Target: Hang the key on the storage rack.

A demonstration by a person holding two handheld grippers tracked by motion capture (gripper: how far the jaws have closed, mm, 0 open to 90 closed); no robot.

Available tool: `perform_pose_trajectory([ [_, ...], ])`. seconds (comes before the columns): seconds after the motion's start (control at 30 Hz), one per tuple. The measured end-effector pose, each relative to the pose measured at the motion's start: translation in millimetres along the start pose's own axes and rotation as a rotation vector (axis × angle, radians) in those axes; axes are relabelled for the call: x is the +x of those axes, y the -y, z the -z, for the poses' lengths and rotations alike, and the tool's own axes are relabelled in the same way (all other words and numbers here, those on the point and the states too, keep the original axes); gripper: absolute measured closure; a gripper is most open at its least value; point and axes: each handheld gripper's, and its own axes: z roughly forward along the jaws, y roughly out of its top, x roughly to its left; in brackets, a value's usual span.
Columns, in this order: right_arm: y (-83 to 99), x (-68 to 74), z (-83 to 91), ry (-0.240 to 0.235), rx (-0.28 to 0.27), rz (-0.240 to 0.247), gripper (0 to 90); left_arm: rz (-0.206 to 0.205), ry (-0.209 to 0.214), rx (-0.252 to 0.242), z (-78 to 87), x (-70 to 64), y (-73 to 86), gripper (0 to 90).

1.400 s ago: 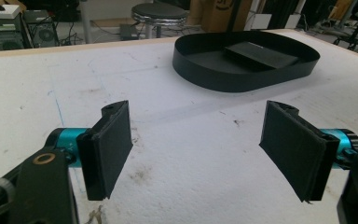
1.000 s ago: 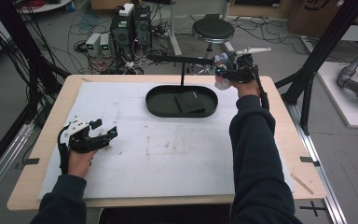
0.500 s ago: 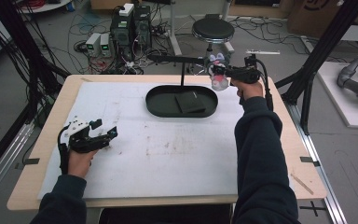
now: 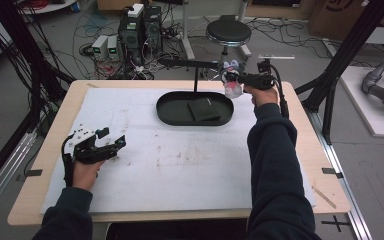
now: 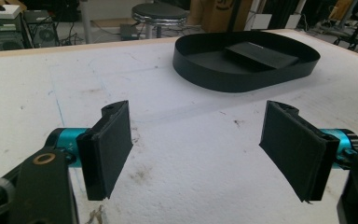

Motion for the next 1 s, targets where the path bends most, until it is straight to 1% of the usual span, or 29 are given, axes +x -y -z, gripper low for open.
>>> perform_pose_trajectory([
  [0.03,-0.5,-0.7,0.9,-0.001,-0.015,-0.007,42.8,0.000,0.001,0.000,0.0,0.0,0.0,24.5],
  [0.1,-1.6,-2.6,2.5,-0.028,-0.039,-0.023,42.8,0.000,0.002,0.001,-0.2,0.0,0.0,24.5],
  [0.13,-1.6,-2.6,2.5,-0.028,-0.039,-0.023,42.8,0.003,0.001,0.001,-0.3,-0.1,0.1,24.5],
  [0.37,-1.1,-1.6,2.0,-0.103,-0.036,-0.046,42.8,-0.001,0.000,0.001,0.0,0.3,-0.1,24.5],
  [0.47,-1.5,-1.2,4.3,-0.137,-0.036,-0.055,42.7,0.002,-0.002,0.000,0.0,0.6,0.1,24.5],
  [0.57,-2.0,-0.3,7.5,-0.157,-0.046,-0.065,42.7,0.003,-0.003,-0.003,0.2,1.1,0.1,24.5],
  [0.7,-2.6,-0.3,12.2,-0.175,-0.056,-0.094,42.7,-0.002,-0.004,-0.005,1.0,1.3,-0.3,25.2],
  [0.77,-2.8,-0.2,12.2,-0.179,-0.062,-0.100,42.7,-0.001,-0.004,-0.005,1.2,1.4,-0.4,25.3],
  [0.8,-3.0,0.0,11.5,-0.181,-0.068,-0.104,42.7,-0.001,-0.005,-0.006,1.2,1.5,-0.4,25.3],
  [0.9,-2.4,0.5,5.9,-0.186,-0.063,-0.112,42.8,0.000,-0.005,-0.009,1.3,1.6,-0.4,25.2],
  [0.97,-1.7,0.3,1.5,-0.178,-0.059,-0.114,42.8,0.001,-0.004,-0.009,1.2,1.6,-0.4,25.2],
  [1.0,-1.1,-0.2,-1.6,-0.166,-0.057,-0.116,42.8,0.000,-0.003,-0.009,1.1,1.7,-0.4,25.2],
])
